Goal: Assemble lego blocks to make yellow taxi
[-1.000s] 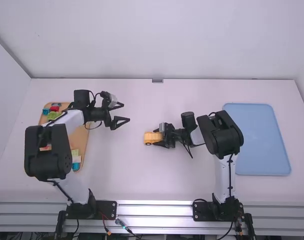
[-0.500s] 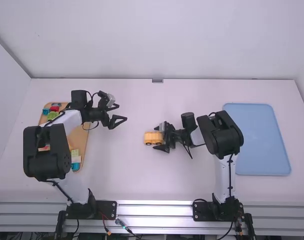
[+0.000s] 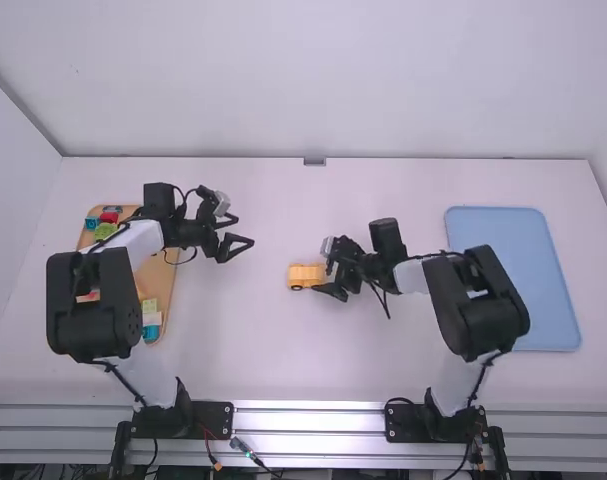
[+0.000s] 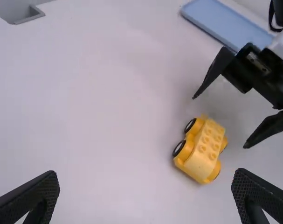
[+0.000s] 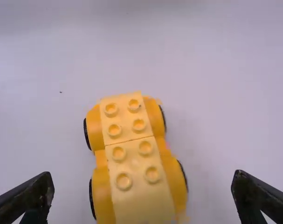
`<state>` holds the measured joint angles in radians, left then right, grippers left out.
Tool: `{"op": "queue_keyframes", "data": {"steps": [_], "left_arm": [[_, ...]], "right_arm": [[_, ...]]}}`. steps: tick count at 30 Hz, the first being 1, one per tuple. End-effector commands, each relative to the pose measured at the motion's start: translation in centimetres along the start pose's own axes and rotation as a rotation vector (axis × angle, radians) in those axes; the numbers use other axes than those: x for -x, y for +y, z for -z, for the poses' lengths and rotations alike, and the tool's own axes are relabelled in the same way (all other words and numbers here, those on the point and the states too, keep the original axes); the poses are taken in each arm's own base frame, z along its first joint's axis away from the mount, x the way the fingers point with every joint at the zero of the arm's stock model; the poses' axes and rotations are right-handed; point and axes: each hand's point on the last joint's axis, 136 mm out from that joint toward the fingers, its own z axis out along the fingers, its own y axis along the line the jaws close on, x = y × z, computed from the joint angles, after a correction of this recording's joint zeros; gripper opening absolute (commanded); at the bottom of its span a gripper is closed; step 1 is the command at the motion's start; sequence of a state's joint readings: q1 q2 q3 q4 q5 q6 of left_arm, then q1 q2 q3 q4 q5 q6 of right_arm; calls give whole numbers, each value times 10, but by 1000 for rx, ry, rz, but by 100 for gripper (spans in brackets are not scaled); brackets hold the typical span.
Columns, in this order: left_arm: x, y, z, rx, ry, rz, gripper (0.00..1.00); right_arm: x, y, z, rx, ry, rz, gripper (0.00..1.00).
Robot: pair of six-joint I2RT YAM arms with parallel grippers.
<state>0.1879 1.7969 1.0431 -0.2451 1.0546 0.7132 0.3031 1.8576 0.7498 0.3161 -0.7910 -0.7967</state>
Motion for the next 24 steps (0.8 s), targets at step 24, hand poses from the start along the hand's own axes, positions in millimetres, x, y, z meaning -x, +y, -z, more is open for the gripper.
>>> {"op": "queue_keyframes", "data": {"steps": [24], "left_arm": [[-139,91,203,1469,398,1239,99]], "right_arm": [[36,-37,41,-221,34,115,99]]}}
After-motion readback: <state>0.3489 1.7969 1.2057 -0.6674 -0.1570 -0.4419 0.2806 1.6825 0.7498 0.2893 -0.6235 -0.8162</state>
